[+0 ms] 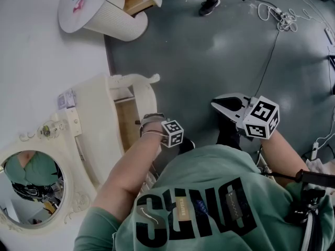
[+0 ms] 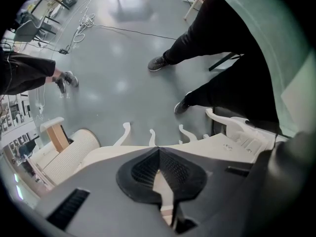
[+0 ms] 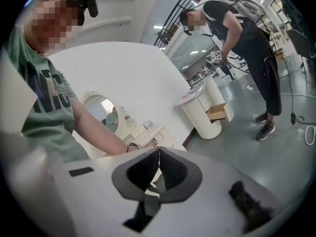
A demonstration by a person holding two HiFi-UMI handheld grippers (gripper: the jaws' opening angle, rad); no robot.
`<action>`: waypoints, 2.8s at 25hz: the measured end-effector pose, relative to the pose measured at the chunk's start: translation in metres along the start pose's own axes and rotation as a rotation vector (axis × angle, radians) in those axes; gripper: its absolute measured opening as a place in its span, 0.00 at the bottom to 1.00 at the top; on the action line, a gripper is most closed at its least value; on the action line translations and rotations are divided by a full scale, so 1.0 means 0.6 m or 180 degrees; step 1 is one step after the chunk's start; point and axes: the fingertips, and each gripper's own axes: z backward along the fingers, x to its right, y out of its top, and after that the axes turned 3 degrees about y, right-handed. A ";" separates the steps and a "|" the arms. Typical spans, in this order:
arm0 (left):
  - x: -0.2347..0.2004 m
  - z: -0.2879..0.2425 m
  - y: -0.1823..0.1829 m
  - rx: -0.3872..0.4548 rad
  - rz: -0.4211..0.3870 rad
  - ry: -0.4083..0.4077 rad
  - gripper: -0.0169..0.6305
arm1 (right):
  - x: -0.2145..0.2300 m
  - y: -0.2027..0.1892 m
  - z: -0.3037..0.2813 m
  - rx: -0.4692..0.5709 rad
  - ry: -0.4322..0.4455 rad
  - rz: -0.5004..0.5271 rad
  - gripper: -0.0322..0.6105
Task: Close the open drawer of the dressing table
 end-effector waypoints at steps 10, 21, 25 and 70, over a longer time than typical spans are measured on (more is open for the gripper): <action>0.003 -0.011 -0.025 -0.0037 0.0075 -0.0005 0.04 | -0.008 0.008 -0.017 -0.0048 0.0052 0.0021 0.07; 0.008 -0.024 -0.051 -0.0069 0.0214 -0.0032 0.04 | -0.018 0.008 -0.040 -0.0093 0.0121 0.0028 0.07; 0.010 -0.029 -0.059 -0.0093 0.0255 -0.0063 0.04 | -0.020 0.009 -0.047 -0.0100 0.0139 0.0028 0.07; 0.085 -0.104 -0.165 -0.0494 0.0261 -0.0310 0.04 | -0.027 0.008 -0.099 -0.0259 0.0238 0.0046 0.07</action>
